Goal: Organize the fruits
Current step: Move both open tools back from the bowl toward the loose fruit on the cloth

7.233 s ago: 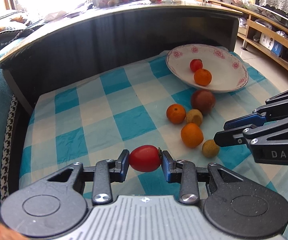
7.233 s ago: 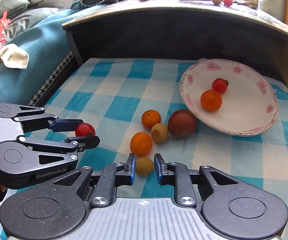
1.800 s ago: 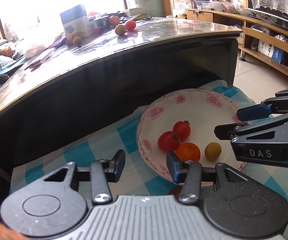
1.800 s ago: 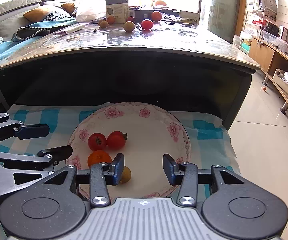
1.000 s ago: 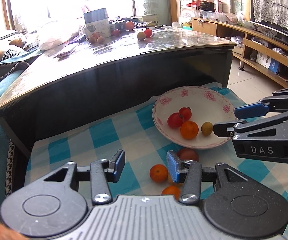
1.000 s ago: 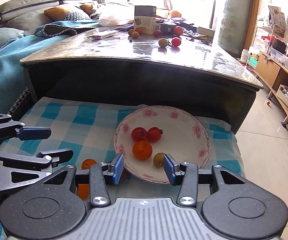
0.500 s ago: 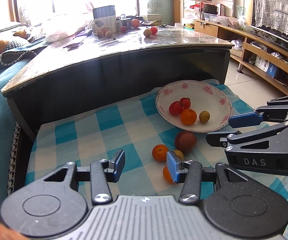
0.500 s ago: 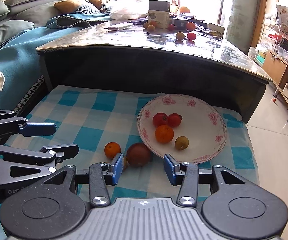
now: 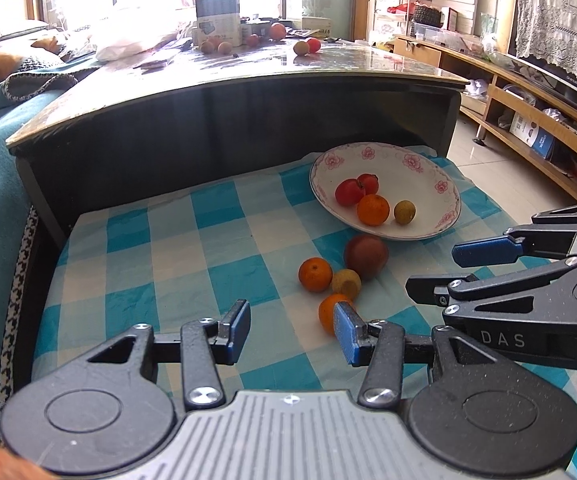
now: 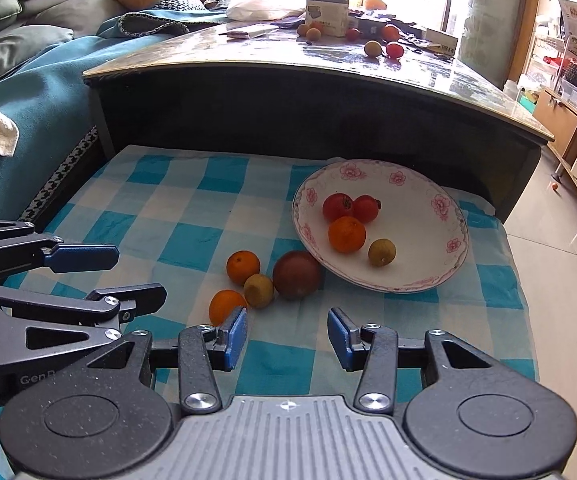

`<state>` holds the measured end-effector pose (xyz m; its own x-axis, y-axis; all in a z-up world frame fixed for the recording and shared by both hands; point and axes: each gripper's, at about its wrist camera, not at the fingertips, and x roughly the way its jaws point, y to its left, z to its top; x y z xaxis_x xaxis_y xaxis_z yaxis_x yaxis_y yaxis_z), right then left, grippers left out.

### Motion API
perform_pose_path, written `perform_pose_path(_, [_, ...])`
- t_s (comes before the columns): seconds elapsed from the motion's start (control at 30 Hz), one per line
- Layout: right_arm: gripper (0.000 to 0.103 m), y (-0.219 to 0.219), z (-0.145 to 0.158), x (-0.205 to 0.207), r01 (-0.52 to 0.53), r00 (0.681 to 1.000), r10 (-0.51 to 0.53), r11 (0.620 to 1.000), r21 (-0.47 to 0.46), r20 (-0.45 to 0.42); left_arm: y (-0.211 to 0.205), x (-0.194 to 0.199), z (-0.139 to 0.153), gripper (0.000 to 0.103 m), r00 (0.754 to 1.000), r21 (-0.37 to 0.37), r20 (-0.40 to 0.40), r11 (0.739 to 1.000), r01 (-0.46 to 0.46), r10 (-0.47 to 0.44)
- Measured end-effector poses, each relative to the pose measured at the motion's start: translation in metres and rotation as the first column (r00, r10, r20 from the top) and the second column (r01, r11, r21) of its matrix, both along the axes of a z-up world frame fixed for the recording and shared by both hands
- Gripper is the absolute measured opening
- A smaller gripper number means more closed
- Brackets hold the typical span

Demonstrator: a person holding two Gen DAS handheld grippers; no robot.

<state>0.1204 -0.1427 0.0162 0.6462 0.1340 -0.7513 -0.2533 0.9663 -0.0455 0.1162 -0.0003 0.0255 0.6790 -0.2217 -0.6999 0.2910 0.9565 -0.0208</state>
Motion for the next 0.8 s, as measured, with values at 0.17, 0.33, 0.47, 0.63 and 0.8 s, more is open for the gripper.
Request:
perform_pose_path(0.17, [0.039, 0.002, -0.007, 0.000, 0.000, 1.000, 0.000, 1.000, -0.004, -0.018, 0.000, 0.000, -0.007, 0.055, 1.000, -0.002, -0.018, 1.000, 0.004, -0.004])
perform_pose_path(0.33, [0.039, 0.005, -0.011, 0.005, 0.000, 1.000, 0.001, 1.000, 0.002, -0.031, 0.002, 0.004, -0.012, 0.055, 1.000, -0.004, -0.030, 1.000, 0.002, -0.002])
perform_pose_path(0.47, [0.039, 0.009, -0.016, 0.010, -0.008, 0.999, 0.008, 1.000, -0.001, -0.045, 0.005, 0.007, -0.017, 0.055, 0.999, 0.000, -0.039, 1.000, -0.001, 0.001])
perform_pose_path(0.63, [0.039, 0.015, -0.024, 0.015, -0.024, 0.997, 0.024, 1.000, 0.001, -0.069, 0.010, 0.010, -0.024, 0.055, 0.999, 0.012, -0.053, 1.000, -0.002, 0.002])
perform_pose_path(0.8, [0.039, 0.018, -0.032, 0.020, -0.045, 0.993, 0.046, 0.999, 0.011, -0.105, 0.015, 0.012, -0.032, 0.055, 0.997, 0.019, -0.079, 1.000, -0.003, 0.004])
